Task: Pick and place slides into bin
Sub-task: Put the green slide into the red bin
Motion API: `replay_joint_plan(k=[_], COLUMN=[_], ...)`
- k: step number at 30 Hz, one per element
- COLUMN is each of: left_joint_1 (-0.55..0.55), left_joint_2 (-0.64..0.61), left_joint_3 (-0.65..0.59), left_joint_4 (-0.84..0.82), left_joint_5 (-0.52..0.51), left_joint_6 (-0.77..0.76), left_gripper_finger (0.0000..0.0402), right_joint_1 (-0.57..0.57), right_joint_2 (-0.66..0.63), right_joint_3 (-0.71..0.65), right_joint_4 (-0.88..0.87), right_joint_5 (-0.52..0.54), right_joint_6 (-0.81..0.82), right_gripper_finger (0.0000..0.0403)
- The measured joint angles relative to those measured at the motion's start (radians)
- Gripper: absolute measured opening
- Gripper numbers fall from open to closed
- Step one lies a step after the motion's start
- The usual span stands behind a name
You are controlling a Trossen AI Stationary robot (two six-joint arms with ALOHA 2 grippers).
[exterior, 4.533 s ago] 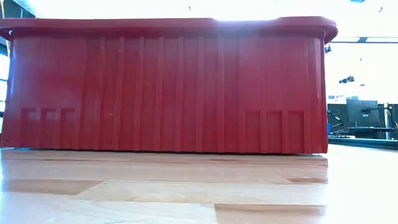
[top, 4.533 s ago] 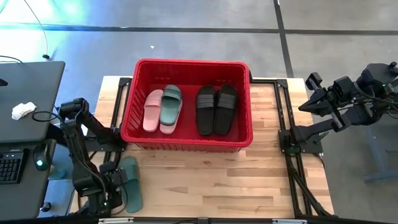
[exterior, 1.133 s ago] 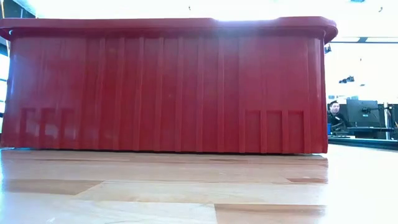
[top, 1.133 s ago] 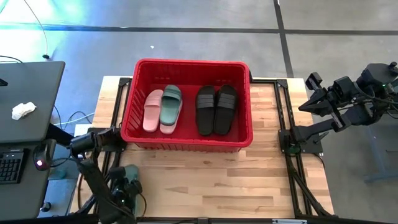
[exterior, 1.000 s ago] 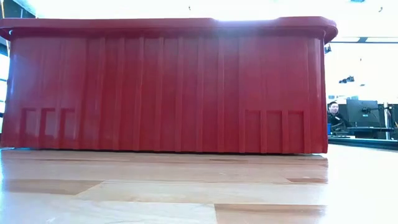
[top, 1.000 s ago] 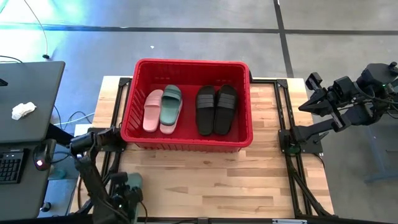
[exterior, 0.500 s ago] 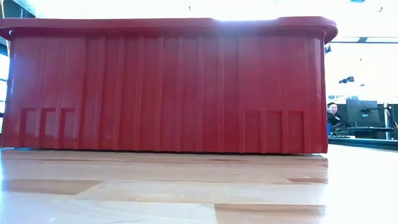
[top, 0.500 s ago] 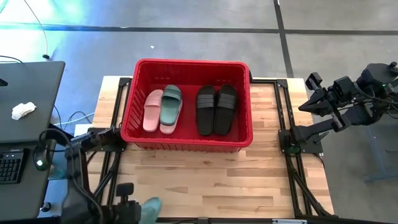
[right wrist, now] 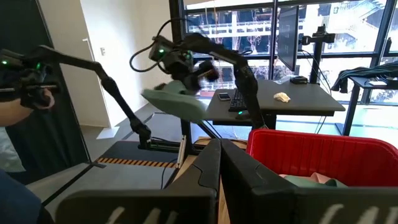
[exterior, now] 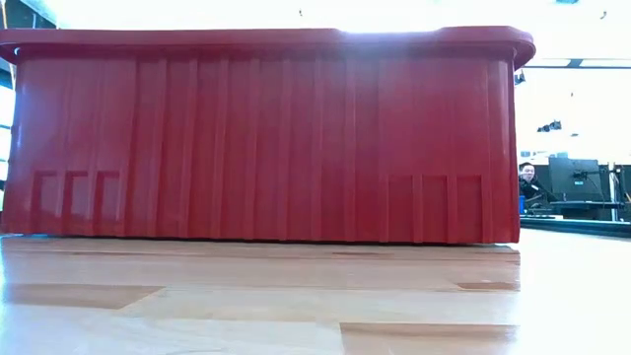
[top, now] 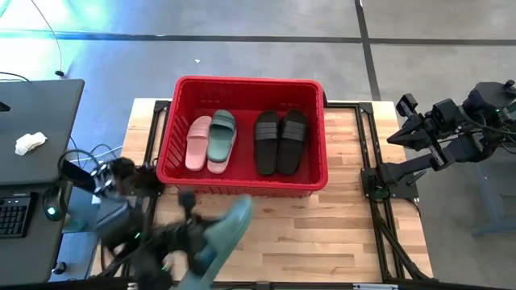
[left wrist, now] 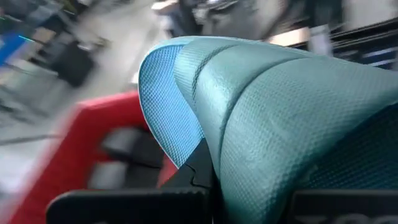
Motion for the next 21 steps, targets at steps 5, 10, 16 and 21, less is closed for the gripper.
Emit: replay_joint_plan(k=[5, 10, 16, 21], left_joint_1=[0.178, 0.352, 0.551, 0.715], left_joint_2=[-0.035, -0.091, -0.165, -0.189], left_joint_3=[0.0, 0.0, 0.001, -0.017], left_joint_4=[-0.012, -0.083, -0.122, -0.12], left_joint_5=[-0.019, -0.019, 0.016, 0.064], left_joint_6=[0.264, 0.419, 0.586, 0.741], left_gripper_finger=[0.0001, 0.0001, 0.0001, 0.0], right_joint_1=[0.0, 0.0, 0.0, 0.0], right_joint_2=[0.0, 0.0, 0.0, 0.0], right_joint_3=[0.0, 0.0, 0.0, 0.0], right_joint_4=[0.0, 0.0, 0.0, -0.001], right_joint_5=[0.0, 0.0, 0.0, 0.0], right_joint_6=[0.0, 0.0, 0.0, 0.0], right_gripper_finger=[0.0, 0.0, 0.0, 0.0])
